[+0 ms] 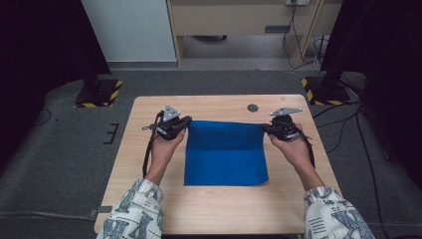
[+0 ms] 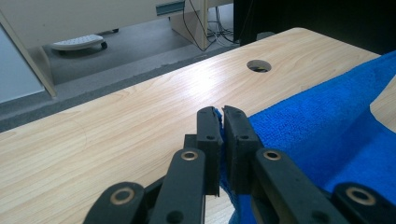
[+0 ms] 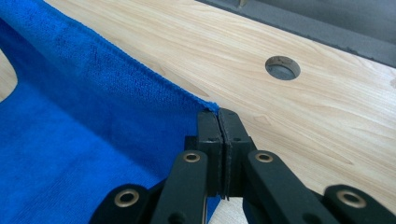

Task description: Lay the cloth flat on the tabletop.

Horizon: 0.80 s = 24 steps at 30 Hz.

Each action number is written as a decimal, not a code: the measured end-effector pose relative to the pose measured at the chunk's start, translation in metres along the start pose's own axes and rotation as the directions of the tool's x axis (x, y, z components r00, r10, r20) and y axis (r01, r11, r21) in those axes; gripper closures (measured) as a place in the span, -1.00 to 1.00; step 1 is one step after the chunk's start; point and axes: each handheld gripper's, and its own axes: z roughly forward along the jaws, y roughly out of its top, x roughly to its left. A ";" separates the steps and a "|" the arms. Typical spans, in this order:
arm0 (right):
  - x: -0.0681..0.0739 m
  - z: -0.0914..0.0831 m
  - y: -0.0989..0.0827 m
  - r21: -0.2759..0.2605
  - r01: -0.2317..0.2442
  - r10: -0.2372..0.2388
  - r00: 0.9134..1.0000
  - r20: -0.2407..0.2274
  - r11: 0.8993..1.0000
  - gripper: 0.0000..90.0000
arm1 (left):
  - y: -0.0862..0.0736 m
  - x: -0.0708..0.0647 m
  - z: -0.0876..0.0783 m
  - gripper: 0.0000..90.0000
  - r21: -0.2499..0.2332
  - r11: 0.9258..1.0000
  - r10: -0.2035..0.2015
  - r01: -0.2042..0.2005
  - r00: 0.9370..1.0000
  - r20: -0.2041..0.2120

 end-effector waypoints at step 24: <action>-0.003 0.034 -0.001 0.027 -0.036 0.036 0.999 0.033 0.999 0.95 | -0.013 0.012 0.030 0.88 0.064 0.997 -0.036 0.037 0.999 -0.018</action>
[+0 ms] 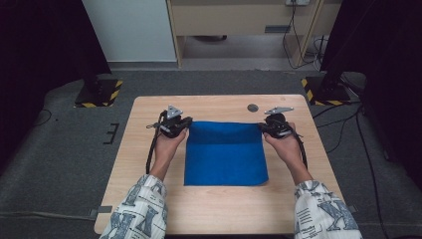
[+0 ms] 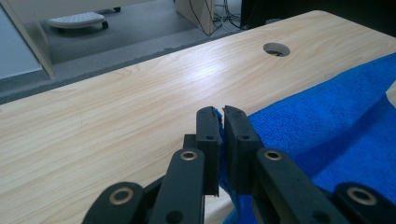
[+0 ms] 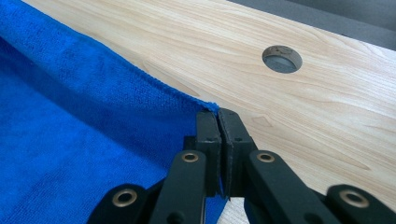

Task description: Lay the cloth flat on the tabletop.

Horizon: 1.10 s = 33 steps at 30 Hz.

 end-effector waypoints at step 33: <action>-0.012 0.031 -0.004 -0.014 -0.034 0.036 0.992 0.123 0.999 -0.29 | -0.011 0.018 0.019 -0.30 0.008 0.998 -0.055 0.056 0.998 -0.042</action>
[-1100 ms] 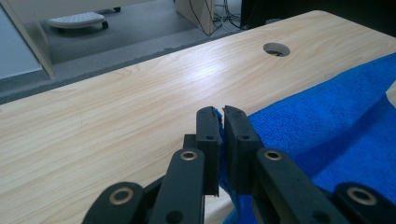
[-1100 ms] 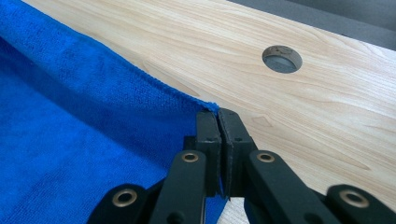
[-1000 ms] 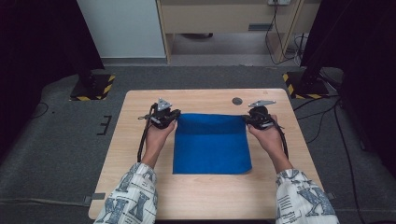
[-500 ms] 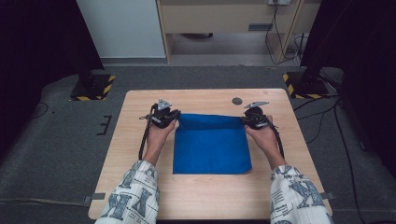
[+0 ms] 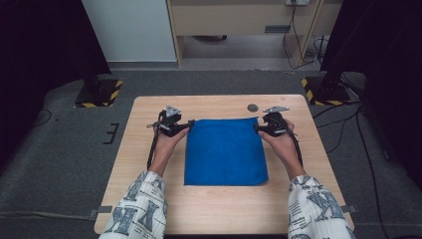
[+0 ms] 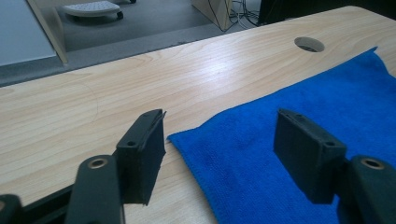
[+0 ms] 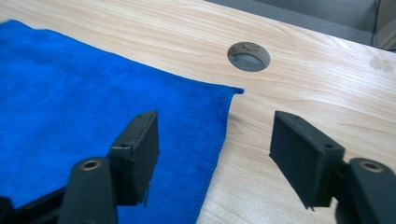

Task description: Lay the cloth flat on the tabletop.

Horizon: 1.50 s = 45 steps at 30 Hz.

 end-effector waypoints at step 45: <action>0.081 -0.031 -0.009 -0.022 0.148 -0.148 0.940 -0.308 0.989 -0.67 | -0.021 -0.014 -0.045 -0.80 0.061 0.998 0.016 -0.022 0.995 0.094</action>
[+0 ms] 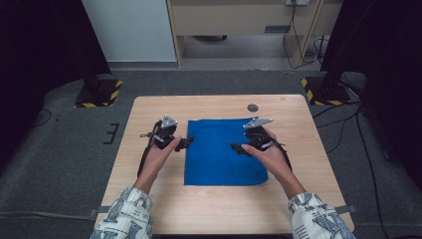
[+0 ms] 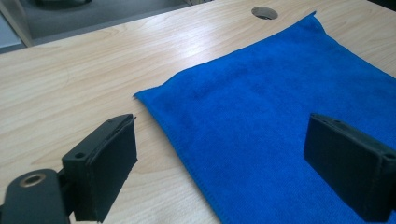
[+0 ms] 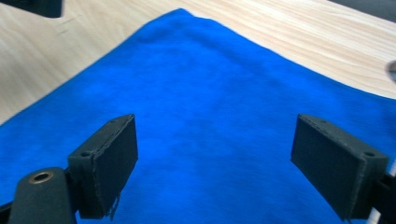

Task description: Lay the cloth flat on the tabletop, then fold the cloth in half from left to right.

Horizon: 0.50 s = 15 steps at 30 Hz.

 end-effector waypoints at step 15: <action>0.087 0.027 0.005 0.022 0.121 -0.117 0.984 -0.136 0.992 -0.27 | -0.018 0.011 -0.015 -0.80 0.003 0.999 -0.046 0.046 0.999 -0.026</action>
